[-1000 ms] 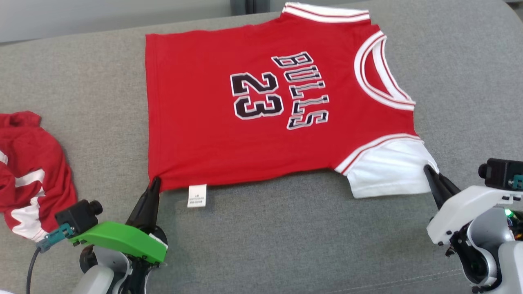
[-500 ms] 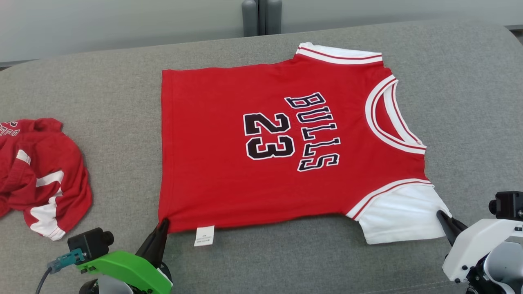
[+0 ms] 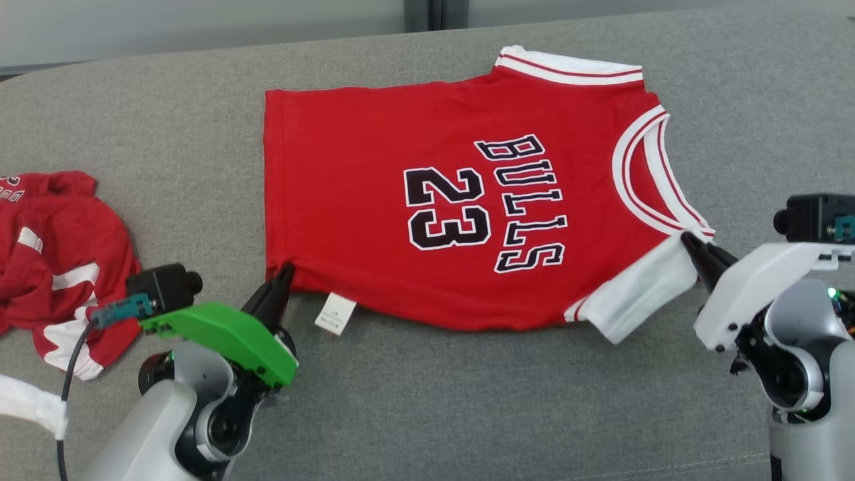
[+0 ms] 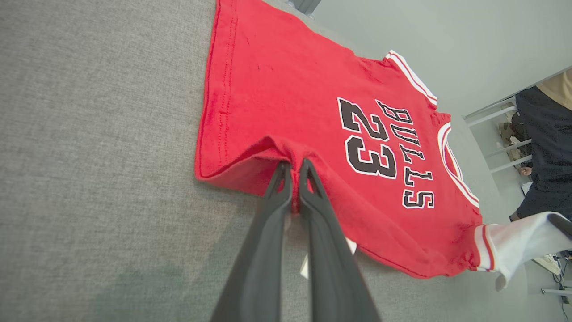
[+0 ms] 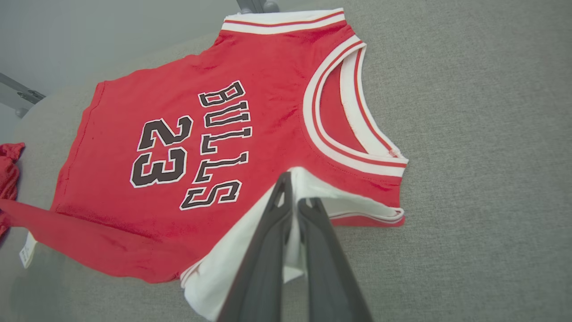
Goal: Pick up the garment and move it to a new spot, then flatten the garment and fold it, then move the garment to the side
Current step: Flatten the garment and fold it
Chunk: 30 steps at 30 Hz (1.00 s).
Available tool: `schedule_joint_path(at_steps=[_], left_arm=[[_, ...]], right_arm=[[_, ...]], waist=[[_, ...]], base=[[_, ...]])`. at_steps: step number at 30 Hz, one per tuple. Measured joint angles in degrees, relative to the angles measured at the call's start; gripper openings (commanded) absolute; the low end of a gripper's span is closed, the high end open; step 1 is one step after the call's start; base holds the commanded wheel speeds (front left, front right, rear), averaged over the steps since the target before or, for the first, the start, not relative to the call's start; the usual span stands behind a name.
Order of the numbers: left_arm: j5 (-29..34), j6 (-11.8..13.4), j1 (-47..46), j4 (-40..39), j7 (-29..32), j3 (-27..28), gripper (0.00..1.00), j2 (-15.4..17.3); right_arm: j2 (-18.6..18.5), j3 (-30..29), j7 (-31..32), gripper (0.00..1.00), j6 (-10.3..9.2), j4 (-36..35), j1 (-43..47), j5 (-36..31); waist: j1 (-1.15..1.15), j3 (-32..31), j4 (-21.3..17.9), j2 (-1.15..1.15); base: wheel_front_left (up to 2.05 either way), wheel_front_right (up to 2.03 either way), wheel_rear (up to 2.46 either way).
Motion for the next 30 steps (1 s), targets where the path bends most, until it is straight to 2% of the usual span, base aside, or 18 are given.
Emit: schedule_joint_path(at_steps=[4, 11, 26, 27, 28, 29, 30], left_arm=[[-0.15, 2.35, -6.23, 2.90, 3.08, -0.21, 0.00, -2.04], [0.44, 4.05, -11.56, 7.95, 4.28, -0.41, 0.00, -3.66], [1.04, 3.41, -15.35, 13.11, 3.41, -0.64, 0.00, -5.28], [1.03, 3.19, -15.49, 13.26, 3.04, -0.54, 0.16, -5.56], [1.03, 2.79, -15.69, 13.39, 2.91, -0.59, 0.63, -5.78], [1.03, 2.71, -15.80, 13.54, 2.82, -0.60, 1.00, -5.98], [1.03, 2.46, -15.82, 13.73, 2.24, -0.56, 1.00, -6.16]], right_arm=[[-0.68, 0.14, 0.33, 0.00, 0.00, 3.78, -7.17, -0.21], [-1.86, 0.41, -2.09, 0.00, 0.00, 10.34, -14.31, -0.07], [-3.24, 2.14, -9.39, 0.00, -0.01, 21.15, -24.64, -0.10], [-3.24, 2.37, -10.34, 0.41, -0.01, 21.73, -24.98, -0.13], [-3.23, 2.45, -10.87, 1.00, -0.01, 22.41, -25.31, -0.13], [-3.18, 2.70, -11.18, 1.00, -0.02, 22.85, -25.43, 0.20], [-3.05, 2.88, -11.61, 1.00, -0.01, 23.40, -25.46, 0.79]], waist=[[0.00, 1.92, 0.49, 0.00], [0.00, 4.70, 1.04, 0.00], [0.00, 8.49, 2.41, 0.00], [0.00, 8.61, 2.57, 0.00], [0.00, 8.69, 2.72, 0.00], [0.00, 8.72, 2.84, 0.00], [0.00, 8.71, 2.97, 0.00]], base=[[0.00, 0.00, 0.00], [0.00, 0.00, 0.00], [0.00, 0.00, 0.00], [0.00, 0.00, 0.00], [0.00, 0.00, 0.00], [0.00, 0.00, 0.00], [0.00, 0.00, 0.00]])
